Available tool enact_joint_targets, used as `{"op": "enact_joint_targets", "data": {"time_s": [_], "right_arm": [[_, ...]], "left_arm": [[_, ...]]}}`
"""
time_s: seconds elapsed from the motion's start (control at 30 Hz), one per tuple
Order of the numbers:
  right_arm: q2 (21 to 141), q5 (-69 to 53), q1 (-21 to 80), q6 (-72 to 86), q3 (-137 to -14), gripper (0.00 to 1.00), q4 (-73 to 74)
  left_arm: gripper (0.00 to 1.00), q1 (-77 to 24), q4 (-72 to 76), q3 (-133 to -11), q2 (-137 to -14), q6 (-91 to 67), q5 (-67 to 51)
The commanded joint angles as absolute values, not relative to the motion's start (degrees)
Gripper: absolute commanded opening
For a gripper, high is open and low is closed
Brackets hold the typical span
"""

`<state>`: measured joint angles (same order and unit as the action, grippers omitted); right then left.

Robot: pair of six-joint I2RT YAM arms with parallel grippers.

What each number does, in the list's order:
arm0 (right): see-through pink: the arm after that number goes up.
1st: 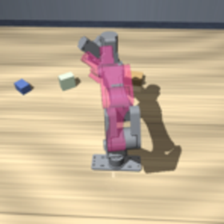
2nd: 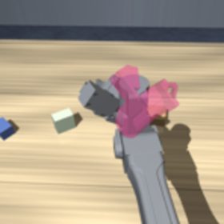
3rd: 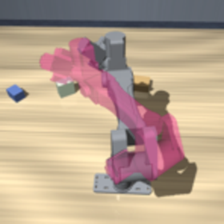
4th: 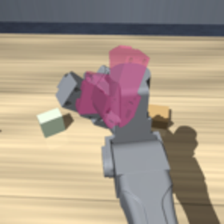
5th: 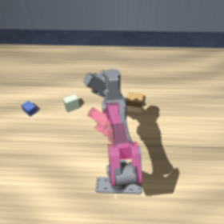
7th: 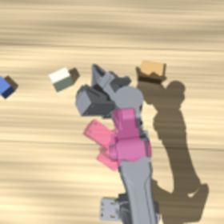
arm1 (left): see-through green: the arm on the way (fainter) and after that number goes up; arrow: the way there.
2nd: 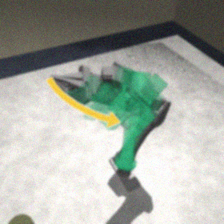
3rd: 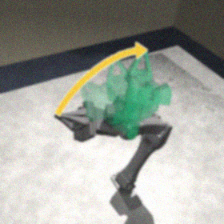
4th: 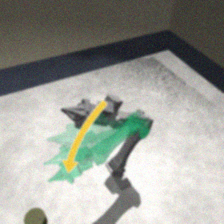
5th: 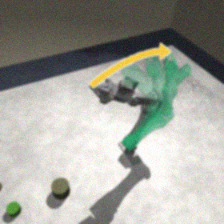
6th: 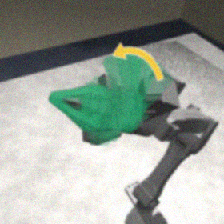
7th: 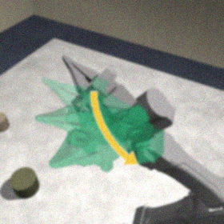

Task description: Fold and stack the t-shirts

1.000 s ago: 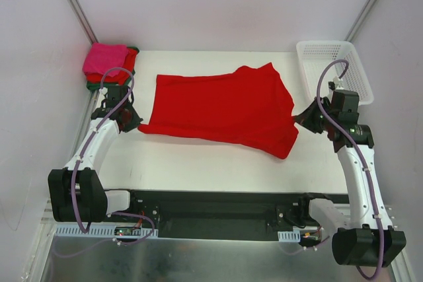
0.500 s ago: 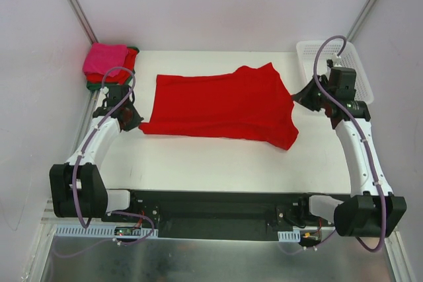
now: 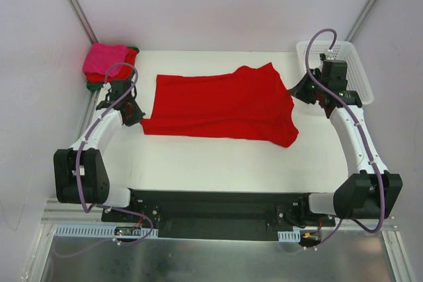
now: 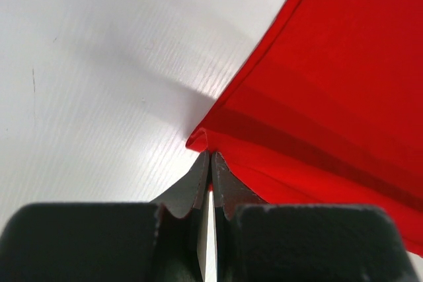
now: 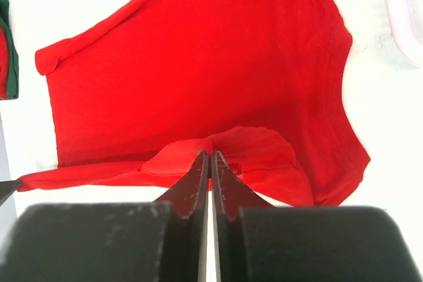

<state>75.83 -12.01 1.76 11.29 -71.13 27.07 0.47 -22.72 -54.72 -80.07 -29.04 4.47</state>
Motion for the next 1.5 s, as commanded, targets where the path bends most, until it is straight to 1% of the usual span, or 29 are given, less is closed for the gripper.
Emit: {"op": "enact_joint_targets", "data": {"time_s": [0.0, 0.27, 0.57, 1.1, 1.47], "right_arm": [[76.38, -9.93, 2.20, 9.84, -73.91, 0.01, 24.08], [77.87, -8.44, 2.11, 9.58, -75.50, 0.01, 23.82], [77.25, -5.45, 2.11, 8.96, -76.46, 0.01, 24.43], [79.72, -5.36, 2.11, 8.35, -75.68, 0.01, 24.52], [81.56, -5.01, 2.20, 7.82, -75.15, 0.01, 24.34]], "left_arm": [[0.00, 0.79, -20.22, -58.01, -81.99, -29.27, 3.52], [0.00, 0.79, -17.76, -60.38, -87.27, -29.35, 1.32], [0.00, 0.79, -15.91, -61.17, -89.82, -29.44, 0.18], [0.00, 0.79, -13.62, -67.58, -97.55, -29.44, -2.72], [0.00, 0.70, -12.22, -68.91, -101.51, -29.62, -3.34]]}}
